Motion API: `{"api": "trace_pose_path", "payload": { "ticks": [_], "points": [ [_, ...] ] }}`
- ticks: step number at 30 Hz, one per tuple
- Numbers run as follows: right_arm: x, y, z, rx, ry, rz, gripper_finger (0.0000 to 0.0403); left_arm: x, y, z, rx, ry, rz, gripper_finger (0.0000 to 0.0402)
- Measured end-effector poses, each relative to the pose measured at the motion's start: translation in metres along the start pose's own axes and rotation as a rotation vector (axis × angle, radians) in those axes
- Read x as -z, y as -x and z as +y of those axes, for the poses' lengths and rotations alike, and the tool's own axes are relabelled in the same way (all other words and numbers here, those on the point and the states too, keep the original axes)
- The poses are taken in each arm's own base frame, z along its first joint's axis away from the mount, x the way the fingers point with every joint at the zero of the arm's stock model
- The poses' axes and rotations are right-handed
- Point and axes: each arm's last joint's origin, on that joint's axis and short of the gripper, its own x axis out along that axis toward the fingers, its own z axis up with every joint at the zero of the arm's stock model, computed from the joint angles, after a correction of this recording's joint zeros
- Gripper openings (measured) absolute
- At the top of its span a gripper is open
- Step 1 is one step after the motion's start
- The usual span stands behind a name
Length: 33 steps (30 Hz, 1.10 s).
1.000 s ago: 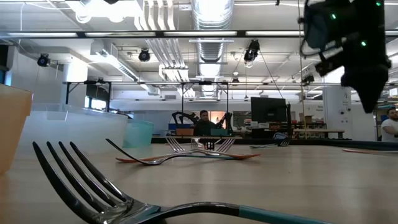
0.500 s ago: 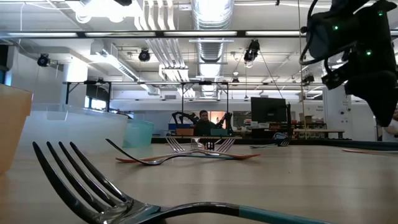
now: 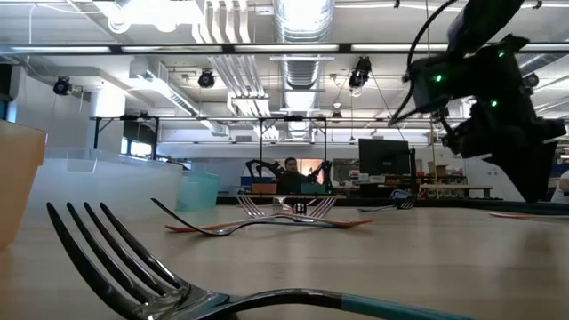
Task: Sort silverware by color (type)
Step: Put the orange fork into the orange bin
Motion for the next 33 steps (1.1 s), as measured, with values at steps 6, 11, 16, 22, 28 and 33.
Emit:
{"api": "trace_pose_path", "payload": {
  "ticks": [6,11,16,22,28,33],
  "points": [
    [-0.023,-0.016,-0.008,0.048,0.014,0.085,0.0102,0.004,0.004,0.013,0.009,0.020,-0.015,0.0093],
    [-0.036,-0.024,-0.015,0.055,0.025,0.129,0.0105,0.010,0.002,0.016,0.004,0.010,-0.012,0.0093],
    [-0.049,-0.031,-0.022,-0.005,0.040,0.191,0.0104,0.013,0.001,0.015,-0.004,-0.003,-0.011,0.0093],
    [-0.060,-0.040,-0.024,-0.091,0.055,0.276,0.0087,0.014,0.000,0.014,-0.008,-0.005,-0.012,0.0093],
    [-0.066,-0.045,-0.021,-0.087,0.104,0.311,0.0042,0.015,0.000,0.014,-0.009,0.002,-0.011,0.0093],
    [-0.068,-0.044,-0.020,-0.090,0.152,0.313,0.0016,0.015,0.000,0.014,-0.012,0.042,-0.016,0.0093]
  ]
}}
